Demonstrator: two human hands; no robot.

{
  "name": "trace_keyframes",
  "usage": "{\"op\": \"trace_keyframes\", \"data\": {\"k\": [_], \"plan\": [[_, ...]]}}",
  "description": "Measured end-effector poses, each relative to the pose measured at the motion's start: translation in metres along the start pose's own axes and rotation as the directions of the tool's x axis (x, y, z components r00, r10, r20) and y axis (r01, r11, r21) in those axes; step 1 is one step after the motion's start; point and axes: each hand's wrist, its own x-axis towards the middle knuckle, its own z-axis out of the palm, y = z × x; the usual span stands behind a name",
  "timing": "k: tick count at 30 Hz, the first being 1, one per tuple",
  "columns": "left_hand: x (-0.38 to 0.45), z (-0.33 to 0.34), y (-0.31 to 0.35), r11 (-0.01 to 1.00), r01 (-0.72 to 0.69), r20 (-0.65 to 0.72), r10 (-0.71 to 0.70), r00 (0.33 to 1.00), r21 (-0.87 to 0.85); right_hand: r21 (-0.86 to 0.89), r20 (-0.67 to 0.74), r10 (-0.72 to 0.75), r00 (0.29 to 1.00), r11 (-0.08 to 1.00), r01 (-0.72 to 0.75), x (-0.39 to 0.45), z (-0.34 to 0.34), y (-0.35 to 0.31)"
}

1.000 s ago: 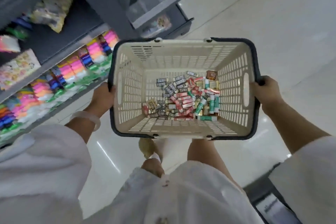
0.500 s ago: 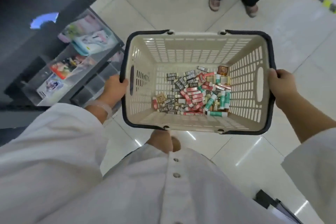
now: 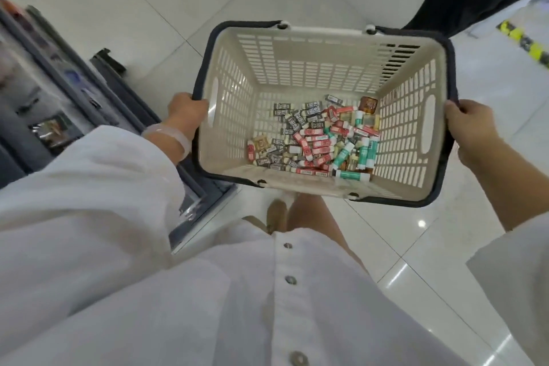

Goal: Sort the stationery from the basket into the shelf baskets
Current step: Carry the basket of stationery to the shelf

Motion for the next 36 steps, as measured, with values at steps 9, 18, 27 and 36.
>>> {"op": "trace_keyframes", "data": {"k": [9, 18, 27, 36], "plan": [[0.132, -0.051, 0.083, 0.995, 0.093, -0.207, -0.087, 0.974, 0.019, -0.207, 0.266, -0.121, 0.956, 0.962, 0.180, 0.169, 0.113, -0.194], [0.248, -0.128, 0.122, 0.927, 0.243, -0.326, -0.333, 0.885, -0.287, -0.238, 0.482, -0.235, 0.844, 0.892, 0.385, 0.279, 0.283, -0.436], [0.404, -0.233, 0.157, 0.852, 0.341, -0.375, -0.490, 0.787, -0.397, -0.305, 0.591, -0.261, 0.764, 0.803, 0.511, 0.333, 0.493, -0.652], [0.546, -0.342, 0.202, 0.703, 0.399, -0.414, -0.686, 0.598, -0.588, -0.239, 0.781, -0.301, 0.547, 0.665, 0.708, 0.354, 0.703, -0.873]]}}
